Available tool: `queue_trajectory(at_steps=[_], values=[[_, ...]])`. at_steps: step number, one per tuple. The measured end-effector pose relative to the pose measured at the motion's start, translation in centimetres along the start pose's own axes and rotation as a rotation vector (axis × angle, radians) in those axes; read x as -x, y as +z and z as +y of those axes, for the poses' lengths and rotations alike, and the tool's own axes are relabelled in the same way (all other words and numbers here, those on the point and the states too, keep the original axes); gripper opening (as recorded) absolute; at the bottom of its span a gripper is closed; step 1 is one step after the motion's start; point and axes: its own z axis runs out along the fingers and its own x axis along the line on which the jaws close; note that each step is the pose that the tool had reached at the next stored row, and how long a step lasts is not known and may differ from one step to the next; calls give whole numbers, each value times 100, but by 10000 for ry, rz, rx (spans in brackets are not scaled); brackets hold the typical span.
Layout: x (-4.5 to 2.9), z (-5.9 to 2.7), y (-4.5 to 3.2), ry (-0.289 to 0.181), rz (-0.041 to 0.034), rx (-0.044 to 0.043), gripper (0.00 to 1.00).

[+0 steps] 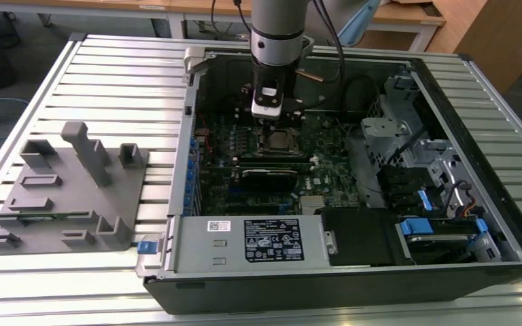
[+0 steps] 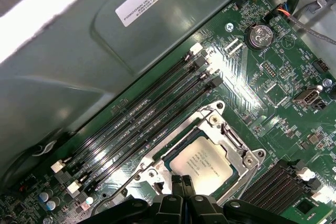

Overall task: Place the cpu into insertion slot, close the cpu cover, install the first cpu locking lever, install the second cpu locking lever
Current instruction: 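Close the cpu cover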

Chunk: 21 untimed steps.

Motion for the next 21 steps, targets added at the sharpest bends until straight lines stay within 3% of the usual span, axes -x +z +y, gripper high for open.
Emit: queue_trajectory(at_steps=[12,21], values=[[0,0,0,-386,11,15,10],[0,0,0,-392,12,16,10]])
